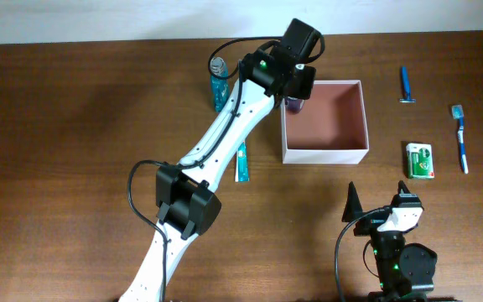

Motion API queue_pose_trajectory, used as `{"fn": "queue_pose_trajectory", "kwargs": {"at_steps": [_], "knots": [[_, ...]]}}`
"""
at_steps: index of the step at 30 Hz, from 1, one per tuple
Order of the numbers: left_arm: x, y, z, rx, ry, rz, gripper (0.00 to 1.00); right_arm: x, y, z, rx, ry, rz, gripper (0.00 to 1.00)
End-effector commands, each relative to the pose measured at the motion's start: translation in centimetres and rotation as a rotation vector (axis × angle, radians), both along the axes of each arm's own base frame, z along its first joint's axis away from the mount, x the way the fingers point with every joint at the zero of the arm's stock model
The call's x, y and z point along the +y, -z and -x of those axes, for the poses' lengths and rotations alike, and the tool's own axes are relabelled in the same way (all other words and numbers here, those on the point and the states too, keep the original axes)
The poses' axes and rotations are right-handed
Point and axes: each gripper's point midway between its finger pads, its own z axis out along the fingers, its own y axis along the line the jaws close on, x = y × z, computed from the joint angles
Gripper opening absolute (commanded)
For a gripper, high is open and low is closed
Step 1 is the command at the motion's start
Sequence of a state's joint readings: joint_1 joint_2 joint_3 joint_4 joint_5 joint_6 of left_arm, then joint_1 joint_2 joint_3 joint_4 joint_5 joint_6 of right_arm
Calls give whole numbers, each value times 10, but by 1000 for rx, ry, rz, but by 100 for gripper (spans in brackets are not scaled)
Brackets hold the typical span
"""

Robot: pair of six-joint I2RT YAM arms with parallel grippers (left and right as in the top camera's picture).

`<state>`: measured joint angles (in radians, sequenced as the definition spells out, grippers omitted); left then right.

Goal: Pack container
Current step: 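Lower the soap bottle into the box, open the left gripper, withdraw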

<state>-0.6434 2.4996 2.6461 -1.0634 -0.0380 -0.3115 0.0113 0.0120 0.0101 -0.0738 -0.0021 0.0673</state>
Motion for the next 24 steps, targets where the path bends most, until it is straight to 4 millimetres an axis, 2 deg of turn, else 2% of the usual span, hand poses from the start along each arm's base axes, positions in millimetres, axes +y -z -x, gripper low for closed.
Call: {"fn": "queue_pose_trajectory", "kwargs": {"at_steps": [1, 7, 14, 20, 24], "knots": [[-3, -6, -5, -28, -12, 18, 37, 2, 2, 0, 4, -11, 8, 99], [-11, 2, -2, -20, 0, 12, 37, 2, 2, 0, 4, -11, 8, 99], [-11, 12, -3, -6, 0, 1, 37, 2, 2, 0, 4, -11, 8, 99], [-12, 31, -4, 19, 0, -18, 37, 2, 2, 0, 4, -11, 8, 99], [-12, 32, -4, 20, 0, -19, 38, 2, 2, 0, 4, -11, 8, 99]]}}
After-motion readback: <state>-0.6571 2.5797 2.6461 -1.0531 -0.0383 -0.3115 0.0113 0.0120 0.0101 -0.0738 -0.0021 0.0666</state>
